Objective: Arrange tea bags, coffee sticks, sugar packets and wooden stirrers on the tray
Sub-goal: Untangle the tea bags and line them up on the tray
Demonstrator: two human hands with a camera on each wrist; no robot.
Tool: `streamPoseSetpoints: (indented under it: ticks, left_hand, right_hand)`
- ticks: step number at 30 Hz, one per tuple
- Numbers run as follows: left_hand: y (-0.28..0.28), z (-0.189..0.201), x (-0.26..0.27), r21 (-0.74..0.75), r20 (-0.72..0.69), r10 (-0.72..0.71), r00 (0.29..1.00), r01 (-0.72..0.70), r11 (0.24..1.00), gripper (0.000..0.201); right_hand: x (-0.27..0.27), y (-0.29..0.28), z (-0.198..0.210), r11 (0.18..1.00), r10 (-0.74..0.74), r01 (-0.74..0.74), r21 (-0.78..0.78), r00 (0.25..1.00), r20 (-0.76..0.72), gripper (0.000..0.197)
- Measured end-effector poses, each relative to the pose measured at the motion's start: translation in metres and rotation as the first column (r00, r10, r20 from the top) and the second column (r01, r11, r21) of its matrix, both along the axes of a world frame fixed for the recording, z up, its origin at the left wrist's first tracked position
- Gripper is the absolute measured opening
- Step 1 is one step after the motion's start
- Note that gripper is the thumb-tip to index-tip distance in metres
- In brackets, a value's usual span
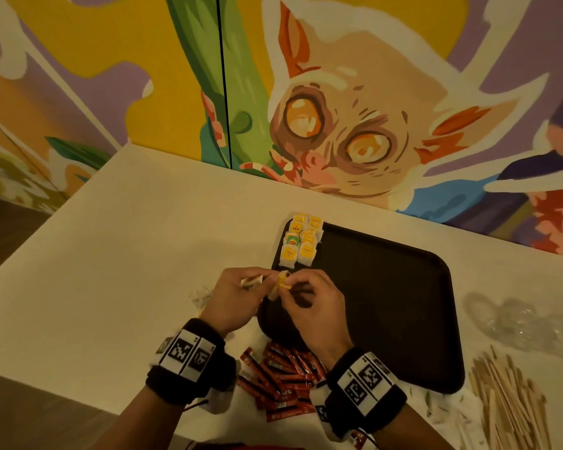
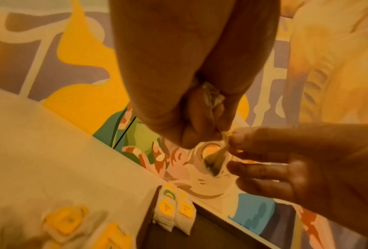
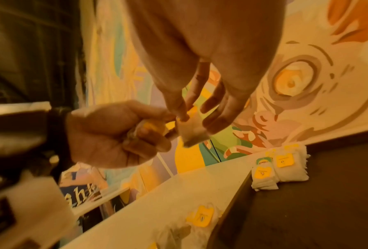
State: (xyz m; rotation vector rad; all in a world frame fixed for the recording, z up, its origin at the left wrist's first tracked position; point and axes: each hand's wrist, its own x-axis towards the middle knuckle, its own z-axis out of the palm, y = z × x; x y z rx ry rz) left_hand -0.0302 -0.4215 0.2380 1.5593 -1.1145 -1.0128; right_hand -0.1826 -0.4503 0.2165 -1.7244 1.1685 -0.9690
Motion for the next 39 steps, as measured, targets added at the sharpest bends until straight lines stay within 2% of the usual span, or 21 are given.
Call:
streamPoseSetpoints:
  ticks: [2, 5, 8, 11, 14, 18, 21, 25, 29, 31, 34, 36, 39]
  left_hand:
    - [-0.003, -0.006, 0.007, -0.023, 0.11, -0.027, 0.994, 0.03, 0.999, 0.012]
    - [-0.007, -0.007, 0.01, -0.032, 0.193, -0.073, 0.979, 0.081, 0.996, 0.011]
    - [-0.007, -0.004, 0.008, -0.063, 0.183, -0.102, 0.978, 0.115, 0.991, 0.01]
    - [-0.005, 0.0, 0.006, -0.058, 0.117, -0.105, 0.988, 0.112, 0.992, 0.01]
    - [-0.004, -0.003, 0.007, -0.079, 0.127, -0.066, 0.99, 0.076, 0.994, 0.009]
    - [-0.004, -0.007, 0.008, -0.121, 0.185, -0.01, 0.983, 0.032, 0.992, 0.011]
    - [-0.006, -0.009, 0.009, -0.157, 0.264, 0.009, 0.965, 0.034, 0.987, 0.009]
    - [-0.009, -0.008, 0.013, -0.24, 0.382, 0.021, 0.924, 0.077, 0.968, 0.011]
    - [-0.009, -0.007, 0.014, -0.244, 0.471, -0.03, 0.882, 0.163, 0.956, 0.013]
    - [-0.009, -0.006, 0.013, -0.231, 0.46, -0.078, 0.885, 0.205, 0.951, 0.013]
    - [-0.008, -0.001, 0.009, -0.219, 0.368, -0.166, 0.915, 0.259, 0.941, 0.011]
    - [-0.007, 0.003, 0.006, -0.24, 0.311, -0.195, 0.93, 0.275, 0.931, 0.011]
    - [-0.006, 0.008, 0.002, -0.273, 0.227, -0.199, 0.953, 0.258, 0.927, 0.01]
  right_hand:
    - [-0.003, -0.002, 0.006, 0.997, 0.008, -0.011, 0.072, 0.999, 0.052, 0.026]
    - [-0.009, -0.012, 0.013, 0.984, 0.111, -0.116, 0.137, 0.993, 0.042, 0.041]
    - [-0.011, -0.021, 0.011, 0.975, 0.169, -0.174, 0.137, 0.984, 0.048, 0.028]
    - [-0.011, -0.022, 0.011, 0.982, 0.109, -0.125, 0.145, 0.987, 0.114, 0.016]
    - [-0.01, -0.02, 0.012, 0.98, 0.051, -0.083, 0.18, 0.983, 0.176, 0.012]
    - [-0.01, -0.018, 0.012, 0.982, 0.033, -0.06, 0.177, 0.988, 0.151, 0.011]
    - [-0.013, -0.018, 0.016, 0.987, 0.037, -0.051, 0.154, 0.995, 0.093, 0.01]
    - [-0.019, -0.022, 0.028, 0.99, 0.103, -0.096, 0.105, 0.993, -0.062, 0.008]
    - [-0.025, -0.03, 0.04, 0.973, 0.222, -0.231, -0.002, 0.934, -0.281, 0.011]
    - [-0.026, -0.034, 0.046, 0.956, 0.255, -0.287, -0.059, 0.914, -0.317, 0.012]
    - [-0.028, -0.041, 0.05, 0.949, 0.26, -0.299, -0.105, 0.924, -0.281, 0.011]
    - [-0.027, -0.043, 0.048, 0.964, 0.246, -0.262, -0.054, 0.948, -0.201, 0.011]
    - [-0.026, -0.04, 0.045, 0.97, 0.228, -0.227, 0.089, 0.974, -0.005, 0.014]
